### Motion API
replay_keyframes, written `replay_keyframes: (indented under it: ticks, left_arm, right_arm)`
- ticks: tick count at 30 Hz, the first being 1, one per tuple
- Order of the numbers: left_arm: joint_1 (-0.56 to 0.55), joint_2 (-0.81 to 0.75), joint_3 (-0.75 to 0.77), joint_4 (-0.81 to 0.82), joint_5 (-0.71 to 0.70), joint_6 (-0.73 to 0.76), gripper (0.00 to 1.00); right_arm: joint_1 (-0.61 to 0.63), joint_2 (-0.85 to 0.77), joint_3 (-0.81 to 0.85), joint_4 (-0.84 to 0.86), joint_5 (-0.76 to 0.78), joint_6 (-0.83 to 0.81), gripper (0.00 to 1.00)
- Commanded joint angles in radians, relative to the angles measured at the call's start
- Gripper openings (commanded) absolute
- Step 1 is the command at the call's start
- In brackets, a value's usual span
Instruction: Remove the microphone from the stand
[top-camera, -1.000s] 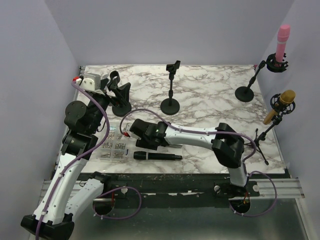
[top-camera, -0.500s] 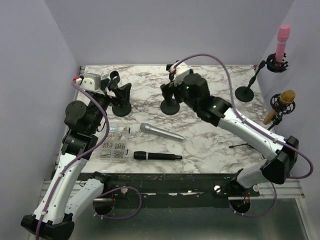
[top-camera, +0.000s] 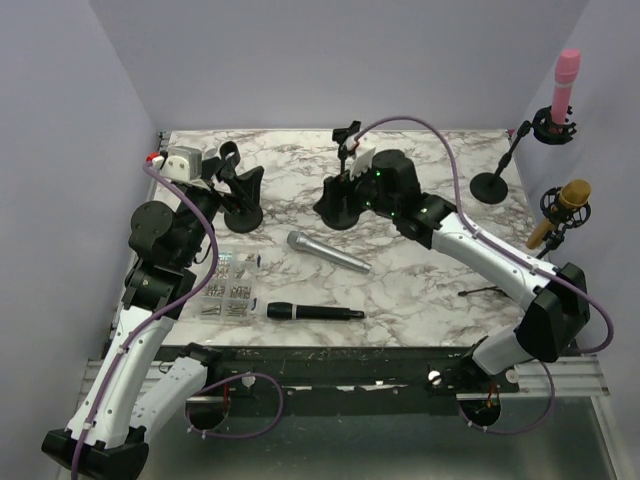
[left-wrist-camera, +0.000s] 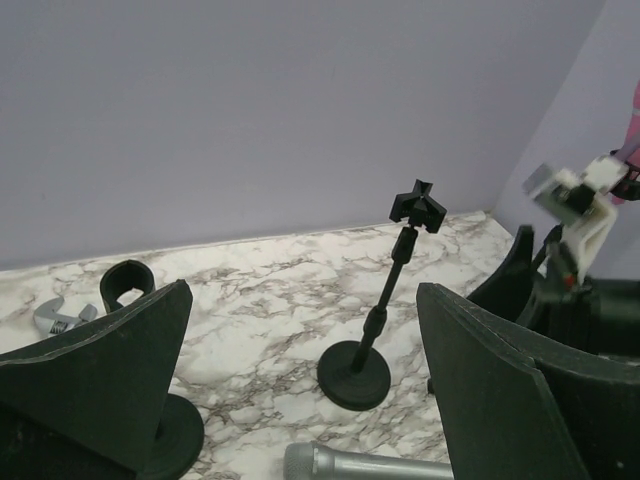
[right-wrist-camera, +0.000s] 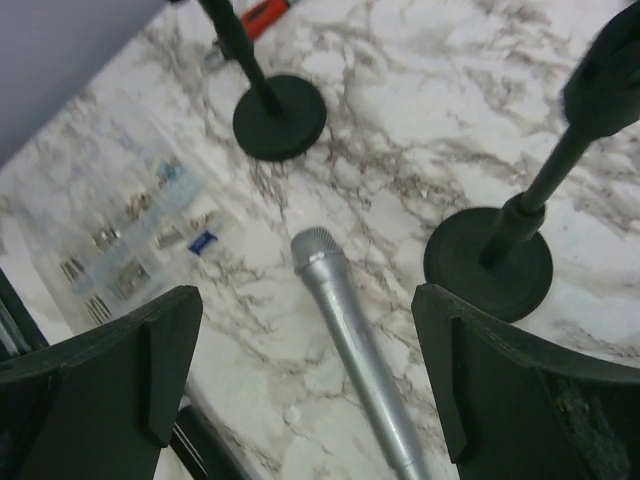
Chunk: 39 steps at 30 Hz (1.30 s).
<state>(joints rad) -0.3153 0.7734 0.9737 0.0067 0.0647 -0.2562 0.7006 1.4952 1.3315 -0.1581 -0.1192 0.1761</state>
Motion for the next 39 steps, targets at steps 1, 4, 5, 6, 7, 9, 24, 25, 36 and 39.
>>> replay_keyframes:
  ticks: [1, 4, 5, 6, 7, 9, 24, 25, 36, 39]
  left_arm:
    - [0.005, -0.004, 0.006, 0.015, 0.035, -0.017, 0.99]
    - [0.004, 0.005, 0.009, 0.014, 0.041, -0.021, 0.99]
    - [0.006, 0.008, 0.010, 0.013, 0.043, -0.021, 0.99]
    - [0.005, 0.011, 0.010, 0.014, 0.046, -0.023, 0.99]
    - [0.005, 0.013, 0.010, 0.013, 0.047, -0.023, 0.99]
    - [0.005, 0.019, 0.010, 0.012, 0.044, -0.022, 0.98]
    - [0.005, 0.033, 0.017, 0.004, 0.057, -0.026, 0.99]
    - [0.005, 0.034, 0.017, 0.004, 0.058, -0.026, 0.99]
    - [0.005, 0.041, 0.020, 0.001, 0.063, -0.029, 0.99]
    - [0.005, 0.043, 0.023, -0.002, 0.064, -0.030, 0.99]
  right_arm:
    - [0.070, 0.069, -0.090, -0.001, -0.070, -0.148, 0.94]
    - [0.126, 0.164, -0.086, -0.033, 0.052, -0.229, 0.92]
    - [0.130, 0.195, -0.078, -0.039, 0.070, -0.242, 0.90]
    - [0.131, 0.227, -0.074, -0.036, 0.103, -0.247, 0.89]
    - [0.131, 0.253, -0.074, -0.024, 0.143, -0.252, 0.89]
    - [0.131, 0.312, -0.065, -0.012, 0.192, -0.275, 0.88]
    - [0.131, 0.511, -0.043, 0.020, 0.298, -0.346, 0.76]
    - [0.131, 0.519, -0.039, 0.023, 0.313, -0.344, 0.76]
    - [0.132, 0.549, -0.018, 0.058, 0.297, -0.388, 0.56]
    - [0.133, 0.528, -0.039, 0.044, 0.215, -0.436, 0.41]
